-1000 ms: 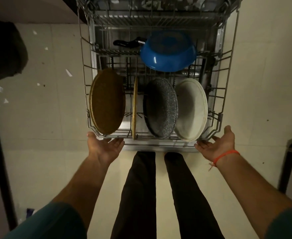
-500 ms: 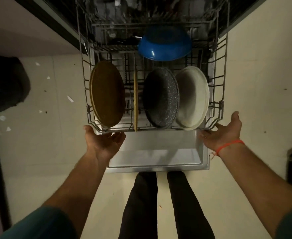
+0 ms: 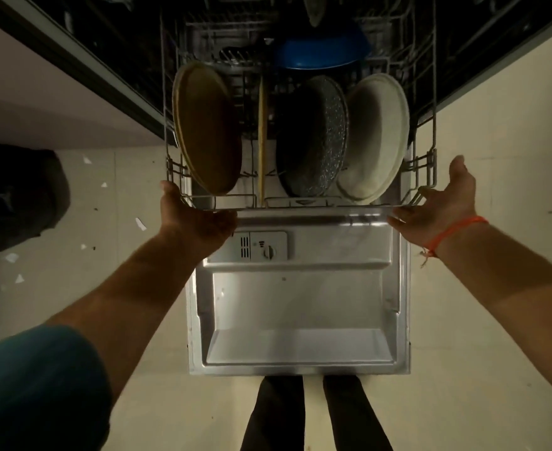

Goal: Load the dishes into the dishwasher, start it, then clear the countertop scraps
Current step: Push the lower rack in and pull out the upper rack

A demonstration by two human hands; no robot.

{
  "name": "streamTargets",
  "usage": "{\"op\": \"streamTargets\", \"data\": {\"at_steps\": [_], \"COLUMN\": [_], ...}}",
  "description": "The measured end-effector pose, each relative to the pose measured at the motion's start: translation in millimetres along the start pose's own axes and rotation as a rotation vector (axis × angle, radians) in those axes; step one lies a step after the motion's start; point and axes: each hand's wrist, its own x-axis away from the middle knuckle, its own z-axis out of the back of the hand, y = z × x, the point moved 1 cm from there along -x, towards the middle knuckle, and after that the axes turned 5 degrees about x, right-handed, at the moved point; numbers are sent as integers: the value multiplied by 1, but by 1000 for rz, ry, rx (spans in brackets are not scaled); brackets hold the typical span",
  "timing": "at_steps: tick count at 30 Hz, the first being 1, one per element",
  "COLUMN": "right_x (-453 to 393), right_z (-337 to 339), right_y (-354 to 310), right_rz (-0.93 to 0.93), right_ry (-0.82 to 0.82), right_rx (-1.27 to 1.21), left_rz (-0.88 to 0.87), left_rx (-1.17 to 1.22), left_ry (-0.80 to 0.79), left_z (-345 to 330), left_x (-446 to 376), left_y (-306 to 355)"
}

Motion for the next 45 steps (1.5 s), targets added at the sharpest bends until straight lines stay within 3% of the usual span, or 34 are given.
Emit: {"op": "streamTargets", "data": {"at_steps": [10, 21, 29, 34, 45], "right_x": [-28, -55, -52, -37, 71], "right_z": [-40, -86, -97, -89, -91], "right_y": [-52, -103, -110, -105, -74], "right_rz": [145, 259, 266, 284, 147], "right_ry": [-112, -142, -182, -156, -260], "right_rx": [224, 309, 355, 318, -215], "left_rz": [-167, -372, -363, -374, -224], "left_rx": [-298, -491, -547, -493, -96], "left_ry": [-20, -117, -111, -117, -262], "left_z": [-68, -126, -136, -124, -136], "left_x": [-23, -58, -56, -38, 82], "left_y": [46, 85, 92, 74, 5]}}
